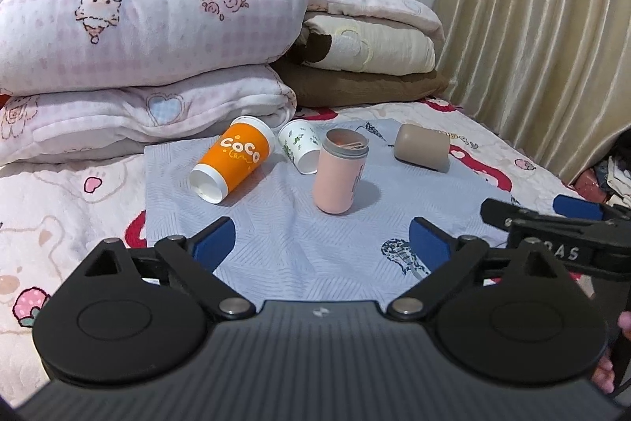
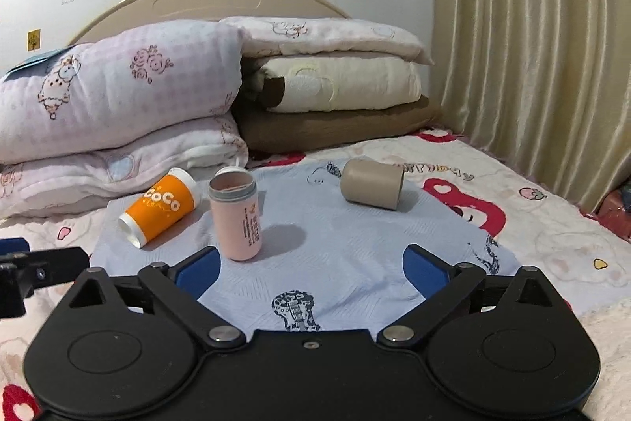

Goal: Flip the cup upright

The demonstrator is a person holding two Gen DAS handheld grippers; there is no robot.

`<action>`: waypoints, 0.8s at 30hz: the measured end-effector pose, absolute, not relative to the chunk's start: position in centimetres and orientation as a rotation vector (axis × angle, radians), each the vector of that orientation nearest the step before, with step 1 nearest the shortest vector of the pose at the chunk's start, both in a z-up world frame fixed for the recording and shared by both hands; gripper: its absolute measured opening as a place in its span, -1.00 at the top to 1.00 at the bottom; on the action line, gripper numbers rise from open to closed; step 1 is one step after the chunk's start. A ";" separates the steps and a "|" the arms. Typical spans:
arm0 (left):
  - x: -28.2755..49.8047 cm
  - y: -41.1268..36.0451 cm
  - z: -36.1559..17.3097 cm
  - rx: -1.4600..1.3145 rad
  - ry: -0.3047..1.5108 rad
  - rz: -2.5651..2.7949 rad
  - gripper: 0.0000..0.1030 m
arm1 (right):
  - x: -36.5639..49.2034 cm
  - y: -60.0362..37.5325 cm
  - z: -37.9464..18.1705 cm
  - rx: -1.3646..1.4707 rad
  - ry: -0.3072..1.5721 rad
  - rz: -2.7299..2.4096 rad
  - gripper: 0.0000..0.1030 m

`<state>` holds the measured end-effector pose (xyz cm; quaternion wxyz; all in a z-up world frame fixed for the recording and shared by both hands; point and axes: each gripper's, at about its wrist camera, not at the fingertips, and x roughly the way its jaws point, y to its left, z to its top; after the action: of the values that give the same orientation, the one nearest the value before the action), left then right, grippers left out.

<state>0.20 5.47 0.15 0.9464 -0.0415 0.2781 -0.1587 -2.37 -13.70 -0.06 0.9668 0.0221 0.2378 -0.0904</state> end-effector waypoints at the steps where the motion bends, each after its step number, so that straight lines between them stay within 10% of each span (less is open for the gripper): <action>1: 0.3 5.5 0.1 -0.084 0.569 -0.320 -0.90 | -2.4 -13.7 0.0 0.050 0.482 -0.186 -0.96; 24: 1.1 5.2 -0.9 -0.059 0.628 -0.273 -1.00 | -2.1 -13.1 -0.5 0.049 0.550 -0.161 -0.96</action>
<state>1.11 5.23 -0.92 0.9415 -0.0290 0.3081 -0.1338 -2.10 -13.06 -0.51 0.9590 0.0242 0.2711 -0.0796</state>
